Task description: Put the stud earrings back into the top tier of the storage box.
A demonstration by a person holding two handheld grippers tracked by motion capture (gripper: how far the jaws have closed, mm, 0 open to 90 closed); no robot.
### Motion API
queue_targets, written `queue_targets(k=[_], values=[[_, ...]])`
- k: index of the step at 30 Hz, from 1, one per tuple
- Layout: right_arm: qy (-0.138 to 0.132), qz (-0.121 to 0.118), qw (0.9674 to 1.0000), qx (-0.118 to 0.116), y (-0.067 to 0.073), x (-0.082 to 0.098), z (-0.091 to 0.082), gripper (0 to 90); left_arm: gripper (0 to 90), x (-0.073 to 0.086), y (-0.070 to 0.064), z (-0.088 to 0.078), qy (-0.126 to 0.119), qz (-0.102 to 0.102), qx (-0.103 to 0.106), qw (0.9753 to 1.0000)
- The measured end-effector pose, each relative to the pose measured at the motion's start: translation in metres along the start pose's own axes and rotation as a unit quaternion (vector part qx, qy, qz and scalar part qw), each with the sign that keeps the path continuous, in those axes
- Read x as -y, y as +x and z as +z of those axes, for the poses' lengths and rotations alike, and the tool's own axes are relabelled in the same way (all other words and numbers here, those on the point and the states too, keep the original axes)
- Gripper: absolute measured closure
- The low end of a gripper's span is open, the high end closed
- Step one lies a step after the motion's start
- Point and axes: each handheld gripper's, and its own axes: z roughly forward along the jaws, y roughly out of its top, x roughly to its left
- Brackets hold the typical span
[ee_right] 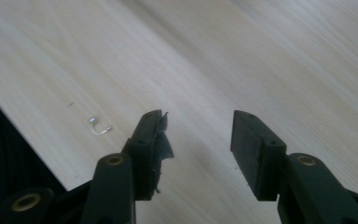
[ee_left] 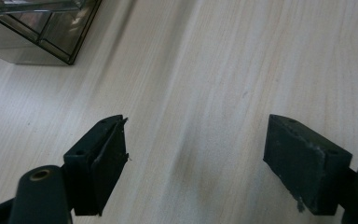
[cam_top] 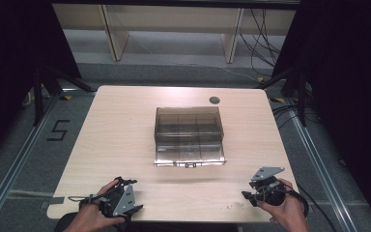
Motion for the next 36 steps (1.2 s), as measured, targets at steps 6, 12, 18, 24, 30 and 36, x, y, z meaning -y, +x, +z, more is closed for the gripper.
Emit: queue_targets(k=[6,12,18,24,30,36], values=[[0.045,-0.029,0.9984,-0.019,0.011,-0.001,0.005,69.1,20.6,0.000,0.000,0.000,0.001,-0.004,0.003,1.0000],[0.088,-0.047,0.9945,-0.031,0.015,-0.002,0.014,74.0,20.6,0.000,0.000,0.000,-0.005,-0.011,0.002,0.9999],[0.124,-0.062,0.9896,-0.039,0.020,-0.008,0.020,79.1,20.6,0.000,0.000,0.001,0.004,-0.003,0.000,1.0000],[0.175,-0.083,0.9805,-0.031,0.020,-0.017,0.027,81.1,20.5,0.000,0.000,0.001,0.004,-0.008,0.006,0.9999],[0.218,-0.096,0.9700,-0.048,0.018,-0.027,0.033,84.3,20.5,0.000,0.000,0.002,0.004,-0.004,0.003,1.0000],[0.244,-0.095,0.9631,-0.061,0.021,-0.034,0.037,85.0,20.6,0.000,0.000,0.002,-0.001,-0.007,0.005,1.0000]])
